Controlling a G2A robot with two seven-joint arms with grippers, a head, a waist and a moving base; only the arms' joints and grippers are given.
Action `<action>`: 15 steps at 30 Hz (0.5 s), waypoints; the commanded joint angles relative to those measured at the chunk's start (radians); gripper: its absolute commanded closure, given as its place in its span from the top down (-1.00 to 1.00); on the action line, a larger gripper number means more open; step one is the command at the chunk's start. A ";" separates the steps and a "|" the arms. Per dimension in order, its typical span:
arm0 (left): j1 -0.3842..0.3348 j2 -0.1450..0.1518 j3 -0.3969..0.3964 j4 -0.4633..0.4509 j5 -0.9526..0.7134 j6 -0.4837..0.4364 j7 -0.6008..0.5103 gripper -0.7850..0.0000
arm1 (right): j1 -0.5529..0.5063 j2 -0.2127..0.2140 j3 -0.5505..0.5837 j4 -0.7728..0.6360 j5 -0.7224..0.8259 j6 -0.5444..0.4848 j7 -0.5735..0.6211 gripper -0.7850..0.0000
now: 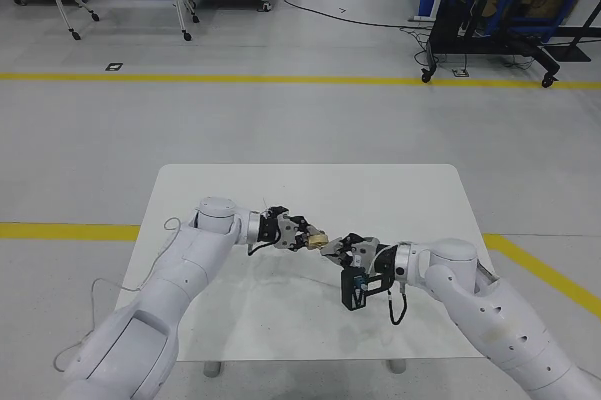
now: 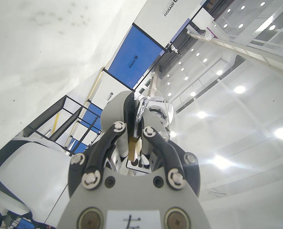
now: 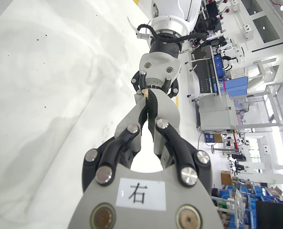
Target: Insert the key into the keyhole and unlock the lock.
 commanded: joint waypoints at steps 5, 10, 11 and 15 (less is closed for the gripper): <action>0.005 0.001 -0.014 -0.006 -0.004 -0.016 0.060 -1.00 | -0.018 0.000 0.004 -0.032 -0.011 0.000 0.095 -1.00; 0.008 0.003 -0.017 -0.014 0.001 -0.014 0.060 -1.00 | -0.024 0.000 0.007 -0.048 -0.003 0.002 0.128 -1.00; 0.009 0.004 -0.018 -0.015 0.002 -0.013 0.061 -1.00 | -0.025 0.000 0.009 -0.049 -0.001 0.003 0.132 -1.00; 0.011 0.005 -0.018 -0.022 0.012 -0.013 0.075 -1.00 | -0.030 0.000 0.012 -0.060 -0.002 0.010 0.151 -1.00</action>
